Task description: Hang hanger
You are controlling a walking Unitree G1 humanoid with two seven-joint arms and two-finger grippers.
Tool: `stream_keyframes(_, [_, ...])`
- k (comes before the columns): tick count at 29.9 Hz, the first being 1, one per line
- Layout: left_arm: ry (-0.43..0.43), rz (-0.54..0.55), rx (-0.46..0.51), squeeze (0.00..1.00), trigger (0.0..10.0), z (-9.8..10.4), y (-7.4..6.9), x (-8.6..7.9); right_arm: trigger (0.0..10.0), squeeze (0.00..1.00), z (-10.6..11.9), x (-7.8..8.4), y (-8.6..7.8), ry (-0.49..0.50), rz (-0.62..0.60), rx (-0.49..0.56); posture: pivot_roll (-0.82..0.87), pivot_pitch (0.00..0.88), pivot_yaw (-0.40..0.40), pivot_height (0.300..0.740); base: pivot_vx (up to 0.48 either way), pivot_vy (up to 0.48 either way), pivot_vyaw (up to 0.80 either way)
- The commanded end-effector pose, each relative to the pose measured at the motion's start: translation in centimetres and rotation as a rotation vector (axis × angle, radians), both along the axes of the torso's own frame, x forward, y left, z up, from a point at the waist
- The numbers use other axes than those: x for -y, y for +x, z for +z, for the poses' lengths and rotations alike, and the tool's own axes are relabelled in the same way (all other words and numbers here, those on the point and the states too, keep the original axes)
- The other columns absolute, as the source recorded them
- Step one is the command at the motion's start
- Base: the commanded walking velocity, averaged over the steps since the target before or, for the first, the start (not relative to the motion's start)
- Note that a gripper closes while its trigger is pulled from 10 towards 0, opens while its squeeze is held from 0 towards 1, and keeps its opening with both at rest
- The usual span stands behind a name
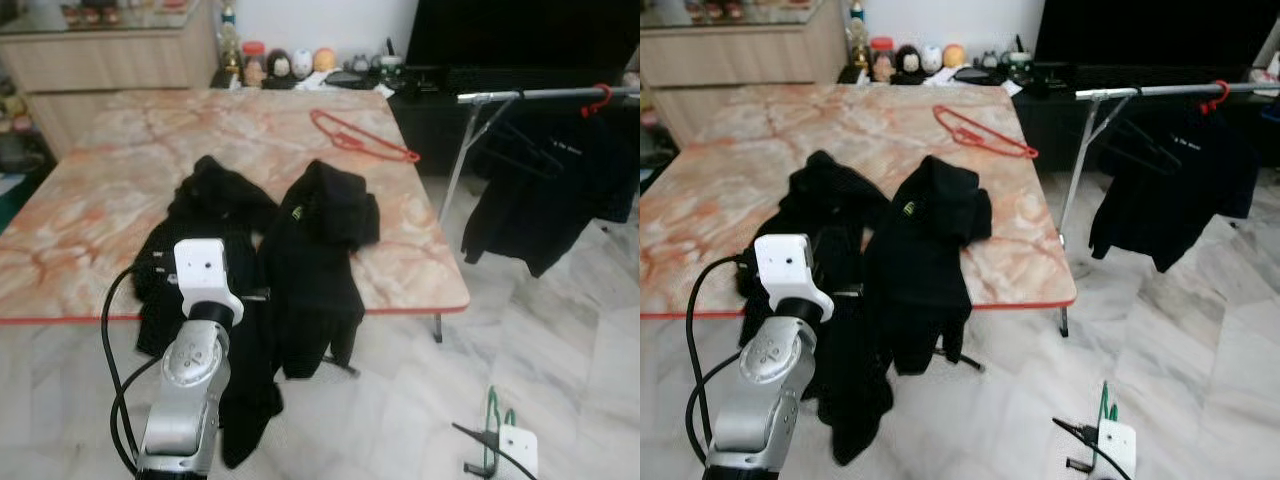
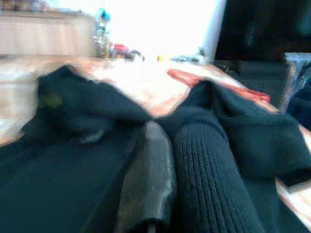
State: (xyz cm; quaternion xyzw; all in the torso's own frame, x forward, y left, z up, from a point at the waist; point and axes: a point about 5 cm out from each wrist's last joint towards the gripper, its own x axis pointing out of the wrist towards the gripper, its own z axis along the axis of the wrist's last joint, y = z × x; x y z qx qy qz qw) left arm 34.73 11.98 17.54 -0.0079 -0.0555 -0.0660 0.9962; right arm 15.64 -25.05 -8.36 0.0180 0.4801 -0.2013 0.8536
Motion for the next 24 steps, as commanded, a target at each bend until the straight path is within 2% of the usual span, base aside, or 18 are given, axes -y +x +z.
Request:
stream_keyframes(1, [-0.051,-0.066,0.548,0.0,10.0,20.7,2.6,1.1,10.0,0.0,0.5,0.0,1.2,-0.003,0.0,0.032,0.09,0.0,-0.055,0.74,0.48,0.0,0.0])
stream_keyframes(2, [-0.021,-0.103,0.494,0.0,10.0,20.0,3.0,1.7,10.0,0.0,0.5,-0.1,1.2,-0.001,-0.003,0.032,0.09,0.0,-0.044,0.74,0.0,0.0,0.0])
stream_keyframes(3, [-0.021,-0.103,0.494,0.0,10.0,20.0,3.0,1.7,10.0,0.0,0.5,-0.1,1.2,-0.001,-0.003,0.032,0.09,0.0,-0.044,0.74,0.0,0.0,0.0])
stream_keyframes(4, [-0.003,-0.154,0.381,0.0,10.0,17.3,3.3,2.3,10.0,0.0,0.4,-0.1,1.1,0.004,-0.01,0.034,0.08,0.0,-0.038,0.74,0.0,0.0,0.0])
stream_keyframes(6, [0.014,-0.179,0.311,0.0,10.0,14.4,3.1,2.7,10.0,0.0,0.4,-0.2,1.1,0.008,-0.014,0.036,0.08,0.0,-0.034,0.74,0.0,0.0,0.0])
stream_keyframes(7, [0.021,-0.186,0.233,0.0,10.0,11.0,2.3,2.8,10.0,0.0,0.4,-0.2,1.0,0.009,-0.015,0.035,0.07,0.0,-0.031,0.74,0.0,0.0,0.0])
stream_keyframes(9, [0.003,-0.196,0.177,0.0,10.0,8.7,1.6,2.9,10.0,0.0,0.4,-0.2,1.0,0.009,-0.015,0.035,0.07,0.0,-0.031,0.74,0.0,0.0,0.0])
stream_keyframes(11, [-0.003,-0.221,0.116,0.0,10.0,6.5,1.5,3.1,10.0,0.0,0.3,-0.2,0.9,0.009,-0.013,0.033,0.08,0.0,-0.038,0.74,0.0,0.0,0.0])
stream_keyframes(13, [-0.006,-0.239,0.048,0.0,10.0,4.4,0.3,3.1,10.0,0.0,0.3,-0.1,0.9,0.009,-0.011,0.031,0.09,0.0,-0.04,0.74,0.0,0.0,0.0])
stream_keyframes(18, [0.032,-0.296,-0.069,0.0,10.0,1.7,-1.9,3.4,10.0,0.0,0.3,-0.1,0.8,0.007,-0.011,0.029,0.09,0.0,-0.044,0.74,0.0,0.0,0.0])
stream_keyframes(20, [0.076,-0.365,-0.145,0.0,10.0,0.1,-3.3,4.0,10.0,0.0,0.3,0.0,0.8,0.003,-0.009,0.028,0.09,0.0,-0.042,0.74,0.0,0.0,0.0])
stream_keyframes(24, [0.09,-0.388,-0.168,0.0,10.0,-0.8,-4.1,4.6,10.0,0.0,0.3,0.0,0.8,0.001,-0.009,0.028,0.09,0.0,-0.042,0.74,0.0,0.0,0.0])
